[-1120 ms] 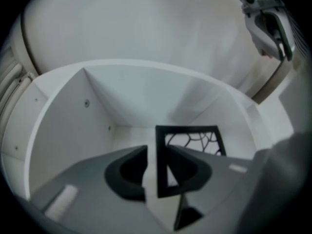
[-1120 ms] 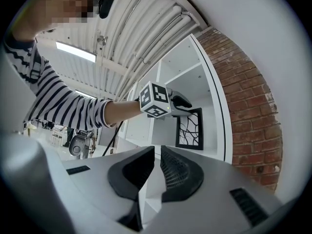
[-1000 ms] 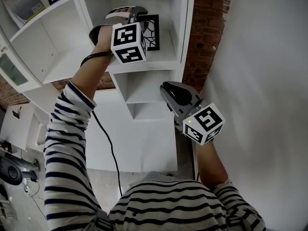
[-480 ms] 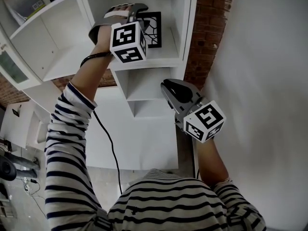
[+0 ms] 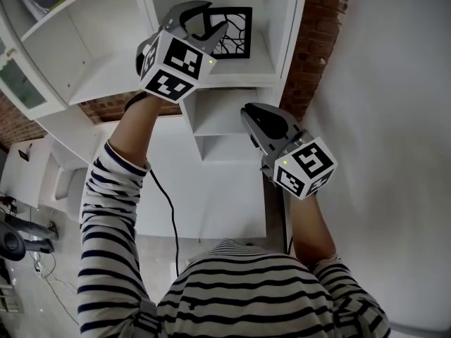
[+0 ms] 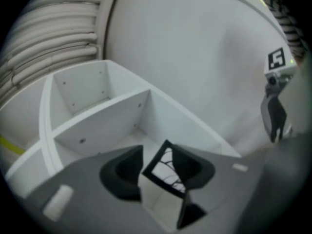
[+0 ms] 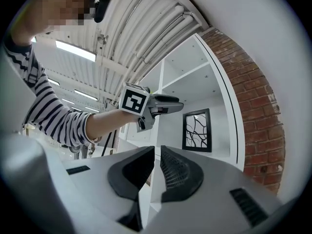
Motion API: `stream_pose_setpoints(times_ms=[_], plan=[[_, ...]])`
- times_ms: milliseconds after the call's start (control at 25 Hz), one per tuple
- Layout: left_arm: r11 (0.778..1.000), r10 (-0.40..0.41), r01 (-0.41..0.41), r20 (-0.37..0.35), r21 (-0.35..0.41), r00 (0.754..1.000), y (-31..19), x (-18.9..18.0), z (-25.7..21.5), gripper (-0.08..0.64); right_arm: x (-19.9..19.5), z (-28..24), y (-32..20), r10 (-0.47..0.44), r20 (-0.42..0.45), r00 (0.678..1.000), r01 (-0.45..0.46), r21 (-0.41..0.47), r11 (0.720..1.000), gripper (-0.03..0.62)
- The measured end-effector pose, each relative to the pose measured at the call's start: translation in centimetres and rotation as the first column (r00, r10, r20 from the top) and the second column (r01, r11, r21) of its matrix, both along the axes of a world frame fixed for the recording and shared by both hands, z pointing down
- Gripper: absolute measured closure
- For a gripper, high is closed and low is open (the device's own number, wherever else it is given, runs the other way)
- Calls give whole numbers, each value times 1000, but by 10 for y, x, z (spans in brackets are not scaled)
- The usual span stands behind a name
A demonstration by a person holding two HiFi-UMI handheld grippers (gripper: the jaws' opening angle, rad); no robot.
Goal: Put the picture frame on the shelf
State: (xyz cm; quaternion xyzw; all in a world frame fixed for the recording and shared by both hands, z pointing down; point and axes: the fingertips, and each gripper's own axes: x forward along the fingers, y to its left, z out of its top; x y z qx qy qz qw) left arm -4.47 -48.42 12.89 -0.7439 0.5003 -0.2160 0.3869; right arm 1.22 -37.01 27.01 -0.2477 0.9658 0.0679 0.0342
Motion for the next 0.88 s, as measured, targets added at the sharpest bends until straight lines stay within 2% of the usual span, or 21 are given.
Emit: stream_pose_setpoints(times_ms=[120, 280, 440, 640, 880], plan=[[998, 56, -58, -146, -13, 988, 22, -10, 2, 385, -6, -3, 7, 6, 3, 1000, -6, 2, 1000, 583], [991, 129, -135, -317, 3, 940, 54, -23, 10, 427, -12, -5, 14, 25, 6, 1000, -25, 8, 1000, 583], [982, 181, -189, -383, 18, 906, 81, -29, 31, 454, -18, 1, 19, 55, -2, 999, -55, 4, 999, 583], [968, 218, -250, -450, -12, 866, 109, -35, 69, 505, -30, 10, 29, 80, 6, 997, -80, -7, 997, 583], [933, 276, -357, -540, -48, 795, 141, -30, 115, 552, -41, 18, 41, 118, 12, 993, -118, -8, 993, 583]])
